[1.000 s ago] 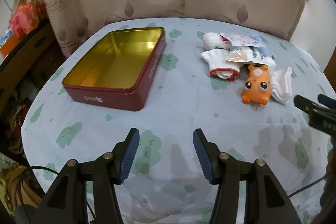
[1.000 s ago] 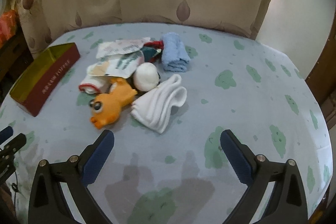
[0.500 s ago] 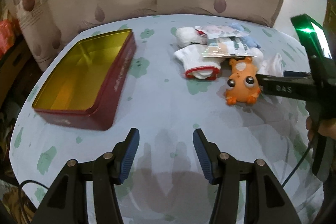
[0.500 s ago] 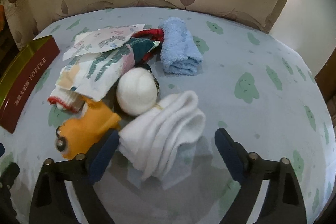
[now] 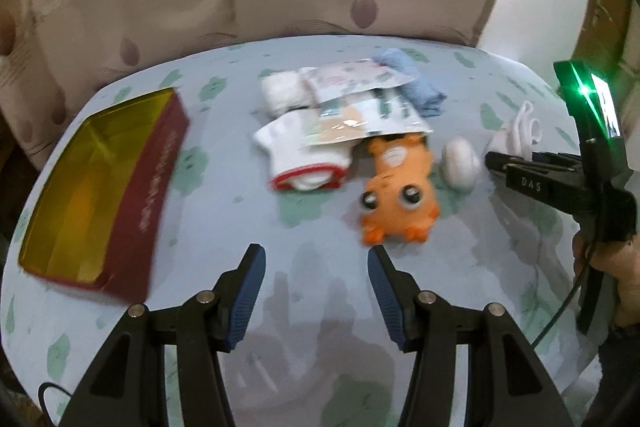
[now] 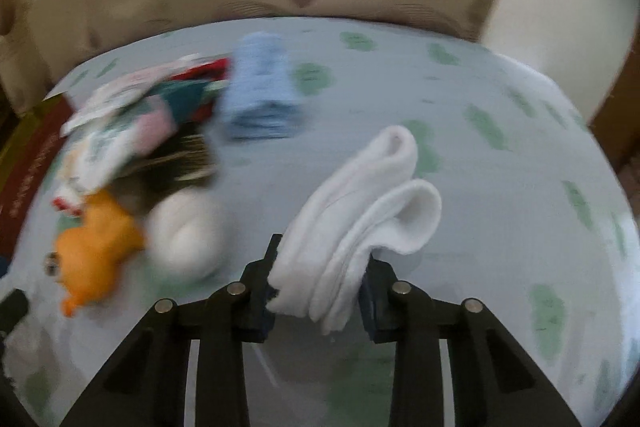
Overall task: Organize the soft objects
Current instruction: 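Grasp the white folded socks with the right tool while the left tool grasps the orange toy, then carry the orange toy into the gold tin and release it with the left tool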
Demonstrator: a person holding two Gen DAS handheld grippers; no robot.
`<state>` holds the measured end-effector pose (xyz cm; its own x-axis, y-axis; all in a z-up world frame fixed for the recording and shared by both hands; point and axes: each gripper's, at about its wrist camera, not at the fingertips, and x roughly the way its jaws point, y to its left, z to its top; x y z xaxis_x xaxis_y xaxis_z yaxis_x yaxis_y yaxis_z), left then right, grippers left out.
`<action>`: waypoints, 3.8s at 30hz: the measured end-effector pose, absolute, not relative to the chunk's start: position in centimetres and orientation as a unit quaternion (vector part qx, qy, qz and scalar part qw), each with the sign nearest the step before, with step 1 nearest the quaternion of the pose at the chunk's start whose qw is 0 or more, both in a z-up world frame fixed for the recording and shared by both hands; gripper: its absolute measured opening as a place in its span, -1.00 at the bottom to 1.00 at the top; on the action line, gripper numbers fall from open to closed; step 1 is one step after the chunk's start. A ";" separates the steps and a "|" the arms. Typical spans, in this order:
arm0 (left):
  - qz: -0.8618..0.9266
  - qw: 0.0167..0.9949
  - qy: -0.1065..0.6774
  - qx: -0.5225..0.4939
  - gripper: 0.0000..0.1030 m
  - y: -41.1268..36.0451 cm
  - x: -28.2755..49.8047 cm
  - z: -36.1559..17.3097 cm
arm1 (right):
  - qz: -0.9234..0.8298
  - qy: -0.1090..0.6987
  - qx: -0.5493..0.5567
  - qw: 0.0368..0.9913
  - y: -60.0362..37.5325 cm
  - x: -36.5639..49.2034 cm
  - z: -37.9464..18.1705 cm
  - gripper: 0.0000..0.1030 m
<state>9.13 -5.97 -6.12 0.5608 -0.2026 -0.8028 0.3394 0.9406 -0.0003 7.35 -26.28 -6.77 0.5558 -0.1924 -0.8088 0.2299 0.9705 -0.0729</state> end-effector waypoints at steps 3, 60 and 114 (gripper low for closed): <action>-0.172 0.875 0.445 0.080 0.06 -7.6 9.8 -6.2 | -0.150 0.451 0.043 0.879 -29.4 6.6 -7.4 -0.42; -0.127 0.884 0.443 0.083 0.06 -1.7 16.4 -1.6 | -0.146 0.435 0.047 0.887 -29.7 6.7 -7.7 -0.33; 0.043 0.879 0.473 0.035 0.11 15.3 20.9 -3.9 | -0.150 0.438 0.043 0.885 -29.9 6.5 -7.6 -0.30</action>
